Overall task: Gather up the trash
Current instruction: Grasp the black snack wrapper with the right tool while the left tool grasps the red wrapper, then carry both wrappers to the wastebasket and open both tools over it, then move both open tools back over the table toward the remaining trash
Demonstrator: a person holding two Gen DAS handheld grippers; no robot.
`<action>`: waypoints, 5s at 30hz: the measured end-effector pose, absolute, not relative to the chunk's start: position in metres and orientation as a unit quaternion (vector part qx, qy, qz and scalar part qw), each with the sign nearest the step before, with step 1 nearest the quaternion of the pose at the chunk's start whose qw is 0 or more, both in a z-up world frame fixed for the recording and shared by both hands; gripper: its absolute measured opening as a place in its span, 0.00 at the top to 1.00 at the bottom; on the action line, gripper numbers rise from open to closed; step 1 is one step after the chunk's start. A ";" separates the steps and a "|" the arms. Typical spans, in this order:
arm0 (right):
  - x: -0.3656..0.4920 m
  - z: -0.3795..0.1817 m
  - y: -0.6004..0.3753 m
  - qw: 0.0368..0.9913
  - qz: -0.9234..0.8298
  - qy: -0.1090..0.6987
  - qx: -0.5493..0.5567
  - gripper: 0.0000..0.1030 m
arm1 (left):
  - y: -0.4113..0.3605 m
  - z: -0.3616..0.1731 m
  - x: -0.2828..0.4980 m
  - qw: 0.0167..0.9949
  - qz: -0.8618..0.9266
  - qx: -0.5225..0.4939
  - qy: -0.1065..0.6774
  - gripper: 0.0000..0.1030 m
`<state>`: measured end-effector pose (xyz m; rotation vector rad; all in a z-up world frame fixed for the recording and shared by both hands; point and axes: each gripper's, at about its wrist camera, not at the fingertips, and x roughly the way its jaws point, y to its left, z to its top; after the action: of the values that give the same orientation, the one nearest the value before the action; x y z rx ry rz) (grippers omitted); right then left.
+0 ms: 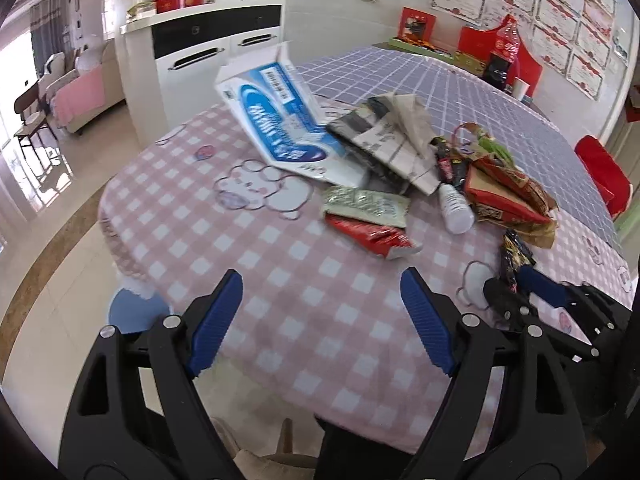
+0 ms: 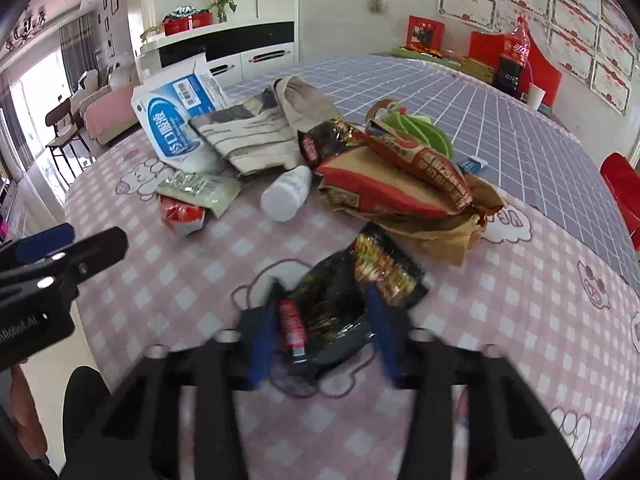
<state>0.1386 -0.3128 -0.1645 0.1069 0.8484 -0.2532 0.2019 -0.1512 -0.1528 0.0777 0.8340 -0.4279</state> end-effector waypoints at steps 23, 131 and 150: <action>0.127 -0.138 -0.319 0.926 -0.055 0.348 0.134 0.84 | -0.174 -0.168 0.231 0.863 -0.259 0.006 0.435 0.72; 0.278 -0.117 -0.056 0.935 0.152 0.311 0.080 0.42 | 0.147 -0.142 0.283 0.912 -0.011 -0.160 0.376 0.27; 0.156 -0.133 -0.286 0.930 -0.086 0.332 0.132 0.34 | -0.109 -0.154 0.259 0.865 -0.245 -0.038 0.437 0.27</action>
<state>0.1555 -0.2860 -0.1327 0.2702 0.6797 -0.1768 0.2590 -0.1087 -0.1538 -0.0796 0.9155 -0.5135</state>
